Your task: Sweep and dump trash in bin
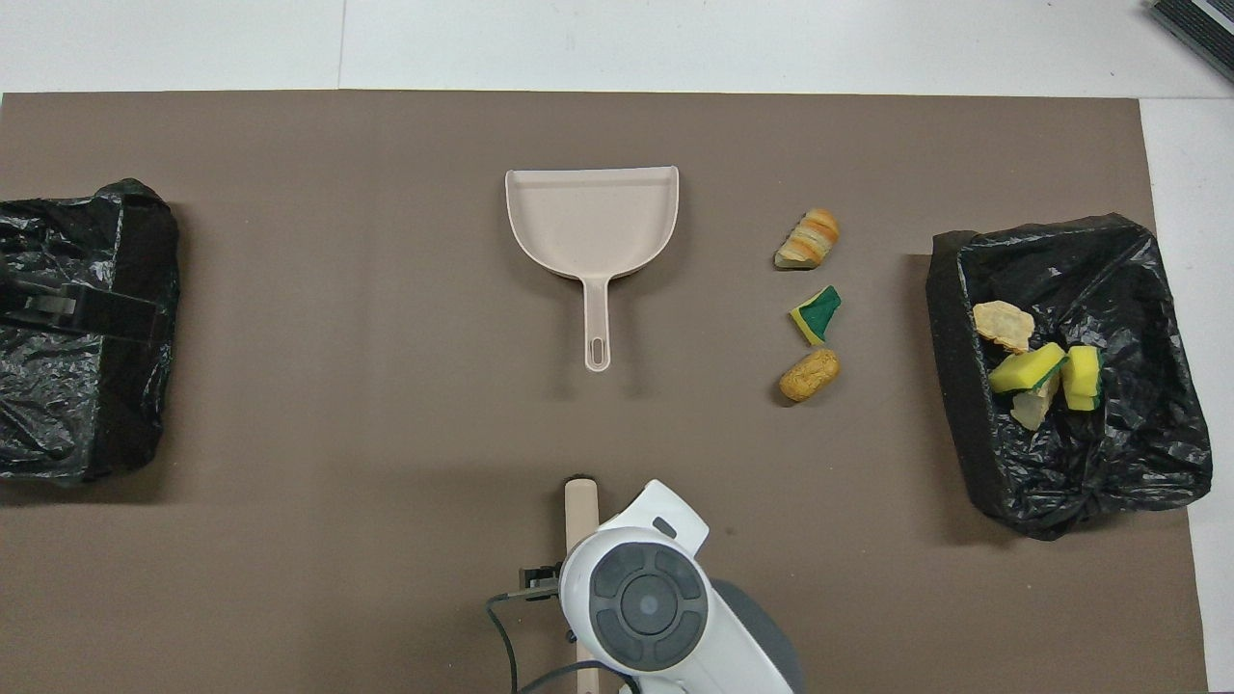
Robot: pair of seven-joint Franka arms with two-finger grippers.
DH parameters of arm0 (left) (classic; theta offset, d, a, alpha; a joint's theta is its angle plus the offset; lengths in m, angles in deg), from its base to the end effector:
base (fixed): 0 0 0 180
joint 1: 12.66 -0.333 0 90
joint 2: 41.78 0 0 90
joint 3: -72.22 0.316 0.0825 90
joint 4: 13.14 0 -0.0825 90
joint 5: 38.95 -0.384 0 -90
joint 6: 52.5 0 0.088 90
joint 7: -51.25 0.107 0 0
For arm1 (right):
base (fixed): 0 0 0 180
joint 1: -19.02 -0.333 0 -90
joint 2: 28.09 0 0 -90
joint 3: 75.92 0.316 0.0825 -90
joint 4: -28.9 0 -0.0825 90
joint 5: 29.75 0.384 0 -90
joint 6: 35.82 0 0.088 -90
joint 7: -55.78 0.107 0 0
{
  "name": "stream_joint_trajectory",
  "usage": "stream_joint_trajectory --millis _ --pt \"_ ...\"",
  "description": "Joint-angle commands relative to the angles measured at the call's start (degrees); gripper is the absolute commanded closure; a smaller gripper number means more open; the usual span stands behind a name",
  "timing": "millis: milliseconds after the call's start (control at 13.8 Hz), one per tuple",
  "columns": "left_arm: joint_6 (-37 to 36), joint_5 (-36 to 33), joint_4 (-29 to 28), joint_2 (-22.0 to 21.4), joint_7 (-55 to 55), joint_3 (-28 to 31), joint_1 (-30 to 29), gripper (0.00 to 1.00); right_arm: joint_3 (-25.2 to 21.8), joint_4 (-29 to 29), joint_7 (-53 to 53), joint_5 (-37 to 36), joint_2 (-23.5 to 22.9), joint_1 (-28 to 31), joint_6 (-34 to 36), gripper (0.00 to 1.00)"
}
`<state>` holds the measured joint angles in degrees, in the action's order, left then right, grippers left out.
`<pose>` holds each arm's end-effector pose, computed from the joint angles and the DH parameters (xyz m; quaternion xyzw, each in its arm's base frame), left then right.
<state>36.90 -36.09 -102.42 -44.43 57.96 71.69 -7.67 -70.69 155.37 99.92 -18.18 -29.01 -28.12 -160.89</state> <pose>0.5363 -0.0574 0.6549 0.9936 -0.1073 0.0244 0.0245 0.3158 0.4217 0.3702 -0.9964 -0.0120 0.0746 0.0396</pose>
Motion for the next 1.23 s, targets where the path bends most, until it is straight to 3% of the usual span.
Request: stream_joint_trajectory --millis 0,289,579,796,1157 --pt "-1.3 -0.8 0.7 -0.2 -0.4 -0.2 -0.2 0.0 -0.3 1.0 2.7 1.3 -3.6 -3.3 -2.6 0.13" --pt "3.9 -0.2 -0.1 0.5 -0.5 -1.0 1.5 0.0 -0.2 3.3 2.9 1.3 -3.0 -3.6 -1.8 0.24" --pt "11.2 -0.1 -1.9 3.7 -2.3 -1.0 8.3 0.0 -0.2 1.8 5.5 1.3 -2.3 -3.7 3.0 0.3" --pt "17.6 -0.1 -1.9 8.6 -11.1 -1.0 14.2 0.0 -0.2 1.9 5.1 1.4 -0.2 -3.7 5.7 0.31" --pt "29.7 0.0 -1.5 19.9 -25.1 -1.0 23.5 0.0 0.0 3.2 4.3 3.9 0.2 -4.0 2.9 0.33"
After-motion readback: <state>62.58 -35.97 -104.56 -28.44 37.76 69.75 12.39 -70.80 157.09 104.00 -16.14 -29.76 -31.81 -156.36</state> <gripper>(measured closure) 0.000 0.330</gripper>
